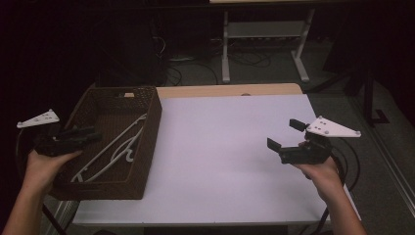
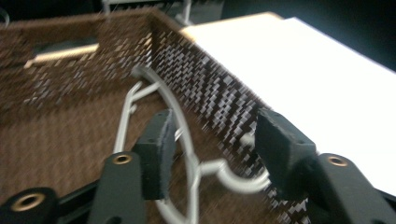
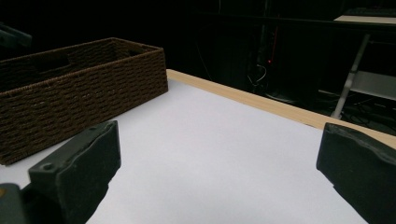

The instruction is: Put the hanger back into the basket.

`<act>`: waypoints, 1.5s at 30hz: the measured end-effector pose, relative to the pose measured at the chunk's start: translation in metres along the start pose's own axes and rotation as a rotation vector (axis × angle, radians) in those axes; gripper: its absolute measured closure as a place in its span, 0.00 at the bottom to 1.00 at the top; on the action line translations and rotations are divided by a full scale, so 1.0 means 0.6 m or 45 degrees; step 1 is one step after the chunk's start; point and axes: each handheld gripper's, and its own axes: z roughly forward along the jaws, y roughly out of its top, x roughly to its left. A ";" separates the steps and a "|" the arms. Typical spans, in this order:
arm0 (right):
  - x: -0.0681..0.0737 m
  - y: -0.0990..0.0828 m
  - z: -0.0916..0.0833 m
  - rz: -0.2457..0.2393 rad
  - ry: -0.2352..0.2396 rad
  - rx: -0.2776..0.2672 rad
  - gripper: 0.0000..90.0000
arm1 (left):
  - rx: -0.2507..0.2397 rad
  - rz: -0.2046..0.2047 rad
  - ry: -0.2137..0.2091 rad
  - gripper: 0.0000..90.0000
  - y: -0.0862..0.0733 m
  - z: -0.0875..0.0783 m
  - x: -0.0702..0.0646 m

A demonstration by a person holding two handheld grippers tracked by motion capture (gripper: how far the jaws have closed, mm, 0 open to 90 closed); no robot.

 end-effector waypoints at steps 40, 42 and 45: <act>0.011 0.025 0.000 -0.047 0.030 -0.036 0.00 | -0.350 0.156 -0.190 0.00 0.018 0.131 -0.191; 0.011 0.026 0.000 -0.052 0.031 -0.037 0.00 | -0.347 0.168 -0.182 0.00 0.014 0.137 -0.195; 0.012 0.026 0.002 -0.055 0.034 -0.039 0.00 | -0.350 0.167 -0.182 0.00 0.014 0.143 -0.198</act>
